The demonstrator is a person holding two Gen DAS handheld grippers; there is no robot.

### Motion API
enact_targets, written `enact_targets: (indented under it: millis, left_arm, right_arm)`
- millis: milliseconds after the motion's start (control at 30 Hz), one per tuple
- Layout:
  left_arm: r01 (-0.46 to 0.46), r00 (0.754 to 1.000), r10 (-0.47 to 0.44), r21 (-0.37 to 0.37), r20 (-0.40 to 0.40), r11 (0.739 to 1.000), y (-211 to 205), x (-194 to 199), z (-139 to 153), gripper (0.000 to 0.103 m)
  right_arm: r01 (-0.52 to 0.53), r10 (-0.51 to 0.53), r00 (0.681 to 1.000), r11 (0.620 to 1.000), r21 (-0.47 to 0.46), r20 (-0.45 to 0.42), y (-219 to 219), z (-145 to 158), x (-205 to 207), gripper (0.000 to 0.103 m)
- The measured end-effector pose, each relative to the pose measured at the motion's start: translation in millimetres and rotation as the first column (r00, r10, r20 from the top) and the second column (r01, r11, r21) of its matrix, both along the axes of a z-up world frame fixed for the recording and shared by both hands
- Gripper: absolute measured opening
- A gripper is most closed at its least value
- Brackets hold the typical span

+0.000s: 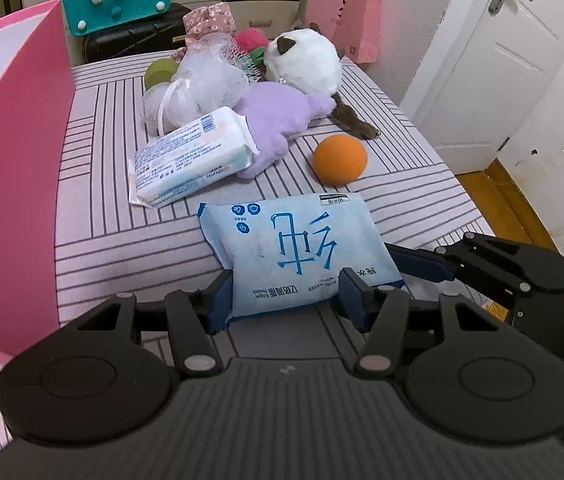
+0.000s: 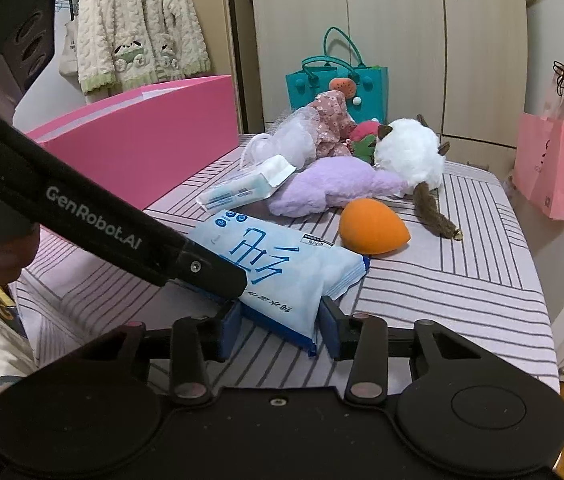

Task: Organize soft objects
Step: 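Lift the wipe pack with the left gripper and lower it into the pink box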

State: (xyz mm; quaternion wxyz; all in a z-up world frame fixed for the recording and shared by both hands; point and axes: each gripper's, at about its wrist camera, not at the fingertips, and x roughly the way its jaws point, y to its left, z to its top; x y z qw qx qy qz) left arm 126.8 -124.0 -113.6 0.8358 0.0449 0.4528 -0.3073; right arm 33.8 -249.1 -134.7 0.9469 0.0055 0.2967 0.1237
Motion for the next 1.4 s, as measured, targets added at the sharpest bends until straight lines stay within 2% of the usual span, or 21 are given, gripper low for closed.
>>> enact_targets:
  millis: [167,633,800,1400]
  left_arm:
    - [0.019,1.000,-0.018,0.013,-0.021,1.000,5.5,-7.9,3.4,0.054]
    - [0.019,0.999,-0.018,0.029,-0.034,0.999,38.5,-39.2,36.5,0.053]
    - [0.007,1.000,-0.006,0.033,-0.023,0.999,57.2,-50.6,48.4,0.053]
    - [-0.109,0.987,0.106,0.021,0.124,0.994,126.7,-81.2,94.5,0.053]
  right_arm:
    - [-0.017,0.016,0.998,1.000,-0.020,-0.053,8.5,7.1,-4.1,0.047]
    - [-0.129,0.119,0.989,0.985,-0.119,-0.089,46.2,53.1,-22.2,0.047]
    - [-0.173,0.165,0.984,0.972,-0.161,-0.067,64.6,68.4,-28.2,0.046]
    - [-0.282,0.311,0.948,0.920,-0.273,0.070,128.8,122.0,-34.7,0.046]
